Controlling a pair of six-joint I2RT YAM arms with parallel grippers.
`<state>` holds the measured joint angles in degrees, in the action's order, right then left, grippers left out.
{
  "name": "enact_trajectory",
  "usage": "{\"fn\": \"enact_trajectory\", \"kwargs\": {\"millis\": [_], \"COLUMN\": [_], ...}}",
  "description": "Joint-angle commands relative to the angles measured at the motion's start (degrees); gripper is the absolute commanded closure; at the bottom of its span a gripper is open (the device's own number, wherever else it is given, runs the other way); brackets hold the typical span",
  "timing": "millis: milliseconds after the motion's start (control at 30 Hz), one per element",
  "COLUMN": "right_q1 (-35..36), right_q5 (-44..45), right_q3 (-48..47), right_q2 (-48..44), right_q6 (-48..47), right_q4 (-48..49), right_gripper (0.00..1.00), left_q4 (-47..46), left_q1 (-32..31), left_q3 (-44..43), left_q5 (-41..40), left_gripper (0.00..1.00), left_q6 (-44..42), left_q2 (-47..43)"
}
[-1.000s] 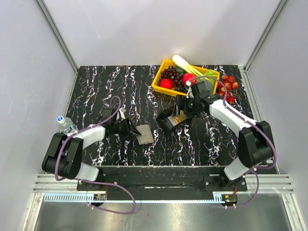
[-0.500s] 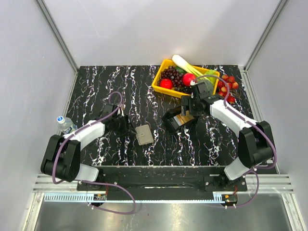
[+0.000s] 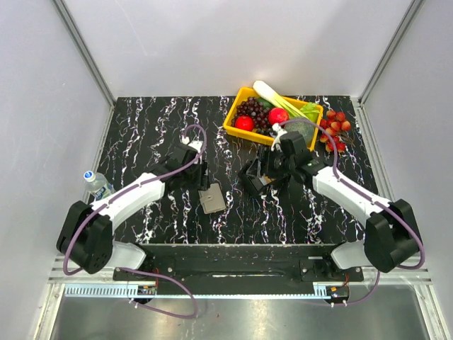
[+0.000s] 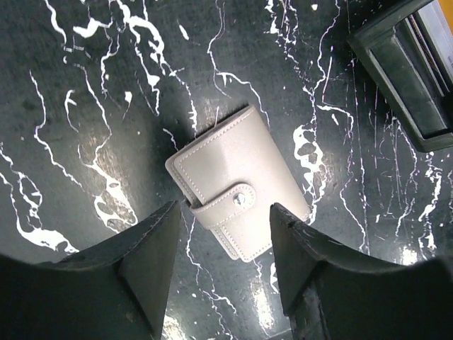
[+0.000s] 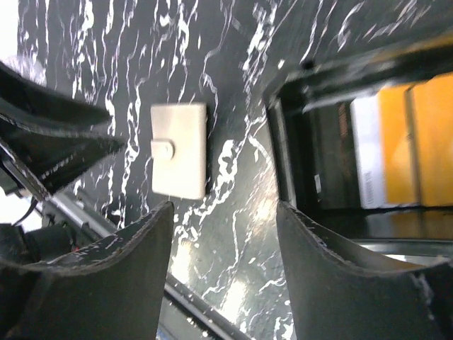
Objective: Put the credit cards into the card holder
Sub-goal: Place the card holder at the center of the board, then open the card holder at the center of the board.
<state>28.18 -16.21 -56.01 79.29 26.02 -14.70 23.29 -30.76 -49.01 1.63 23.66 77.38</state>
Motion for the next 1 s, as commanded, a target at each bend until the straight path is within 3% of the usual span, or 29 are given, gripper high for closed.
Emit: {"fn": "enact_trajectory", "kwargs": {"millis": [0,167,533,733,900,967], "right_q1": [3.98,6.35,7.94,8.73,9.26,9.87], "right_q5": [-4.88,-6.73,-9.54,-9.28,-9.37,-9.89], "right_q3": [5.29,8.63,9.69,10.04,10.04,9.87], "right_q2": [0.43,0.17,3.06,5.0,6.14,7.19], "right_q6": [5.61,6.85,8.25,9.57,10.54,10.98], "right_q4": [9.33,13.46,18.56,20.24,21.11,21.64], "right_gripper": [0.37,0.44,0.44,0.45,0.46,0.46], "left_q4": [0.26,-1.13,-0.35,0.18,-1.75,-2.89], "left_q1": [-2.19,-4.39,-6.94,-7.2,-7.47,-7.47], "left_q3": [-3.19,-2.84,-3.98,-4.34,-1.71,-0.65], "left_q5": [-3.46,-2.95,-3.74,-2.77,-1.89,-1.89], "left_gripper": [0.43,0.45,0.47,0.81,0.99,1.0], "left_q6": [-6.87,-10.29,-12.06,-9.87,-8.37,-7.32], "left_q2": [3.64,8.3,14.54,18.85,17.63,16.92]}}
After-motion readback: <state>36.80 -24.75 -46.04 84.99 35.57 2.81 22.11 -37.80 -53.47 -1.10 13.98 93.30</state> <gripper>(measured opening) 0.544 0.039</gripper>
